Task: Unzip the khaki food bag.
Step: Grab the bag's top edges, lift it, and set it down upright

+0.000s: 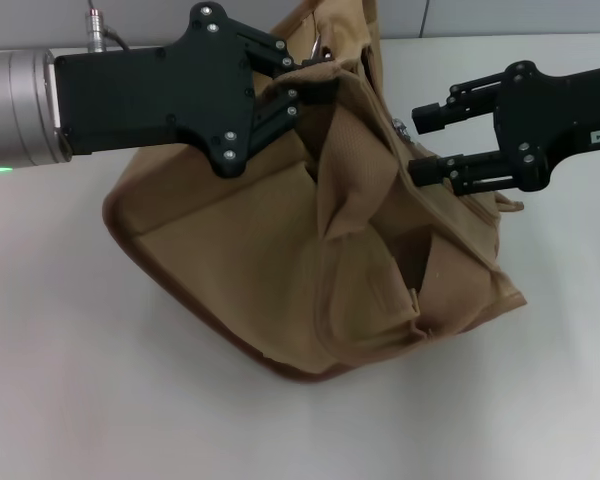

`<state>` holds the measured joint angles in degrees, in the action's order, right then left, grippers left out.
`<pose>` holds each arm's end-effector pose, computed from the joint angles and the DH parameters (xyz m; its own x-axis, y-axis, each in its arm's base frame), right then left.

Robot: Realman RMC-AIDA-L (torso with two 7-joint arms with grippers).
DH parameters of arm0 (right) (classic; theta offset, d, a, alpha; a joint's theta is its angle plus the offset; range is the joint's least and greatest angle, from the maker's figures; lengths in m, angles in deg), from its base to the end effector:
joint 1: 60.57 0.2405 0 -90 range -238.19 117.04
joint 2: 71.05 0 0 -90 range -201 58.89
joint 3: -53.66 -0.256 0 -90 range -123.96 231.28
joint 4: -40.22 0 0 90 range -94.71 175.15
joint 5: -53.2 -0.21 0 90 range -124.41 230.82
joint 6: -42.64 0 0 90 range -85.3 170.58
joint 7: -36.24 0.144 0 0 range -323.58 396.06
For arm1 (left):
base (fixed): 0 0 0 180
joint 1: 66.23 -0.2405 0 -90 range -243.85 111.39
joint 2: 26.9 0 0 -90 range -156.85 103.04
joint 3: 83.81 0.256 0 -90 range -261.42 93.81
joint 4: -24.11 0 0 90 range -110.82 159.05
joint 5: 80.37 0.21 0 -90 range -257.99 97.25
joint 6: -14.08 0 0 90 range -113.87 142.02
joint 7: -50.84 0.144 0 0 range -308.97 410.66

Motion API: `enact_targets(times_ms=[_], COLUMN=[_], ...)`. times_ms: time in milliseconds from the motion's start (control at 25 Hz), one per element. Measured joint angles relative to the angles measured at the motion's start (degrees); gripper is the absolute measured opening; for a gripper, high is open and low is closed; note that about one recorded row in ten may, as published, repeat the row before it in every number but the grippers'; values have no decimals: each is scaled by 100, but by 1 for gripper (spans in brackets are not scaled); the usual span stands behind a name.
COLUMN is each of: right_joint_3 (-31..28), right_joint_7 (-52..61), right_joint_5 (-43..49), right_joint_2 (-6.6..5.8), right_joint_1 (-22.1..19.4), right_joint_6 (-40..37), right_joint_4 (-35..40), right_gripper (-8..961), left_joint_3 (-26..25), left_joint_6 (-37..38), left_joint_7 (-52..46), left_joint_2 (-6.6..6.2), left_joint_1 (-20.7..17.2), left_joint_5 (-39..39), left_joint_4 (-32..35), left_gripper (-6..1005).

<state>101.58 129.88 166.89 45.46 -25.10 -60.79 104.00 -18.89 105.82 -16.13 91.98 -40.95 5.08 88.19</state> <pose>0.1708 0.3489 0.0638 0.9322 -0.0930 -0.3499 -0.1380 -0.9847 -0.1061 -0.1447 0.3258 0.0351 0.7489 -0.3445 0.5661 -0.1605 -0.9231 -0.3494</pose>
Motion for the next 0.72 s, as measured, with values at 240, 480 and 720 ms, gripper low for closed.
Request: enact_targets(times_ms=[240,480,720], right_joint_3=[45,56,265], right_joint_7=[0,4,-7], right_joint_5=[62,370,549], right_joint_2=[11,25,63], right_joint_1=[22,157,290], right_joint_6=[134,149,339], right_joint_4=[86,200,170], right_gripper=[576,577,571], left_joint_3=[43,51,70], left_joint_6=[-15,-17,-17], left_joint_7=[0,0,0], left_joint_2=[3,3,-1], left_joint_1=[17,20,35], left_joint_5=[0,-15,-29], left_joint_4=[5,17,17], left_gripper=[43,44,45])
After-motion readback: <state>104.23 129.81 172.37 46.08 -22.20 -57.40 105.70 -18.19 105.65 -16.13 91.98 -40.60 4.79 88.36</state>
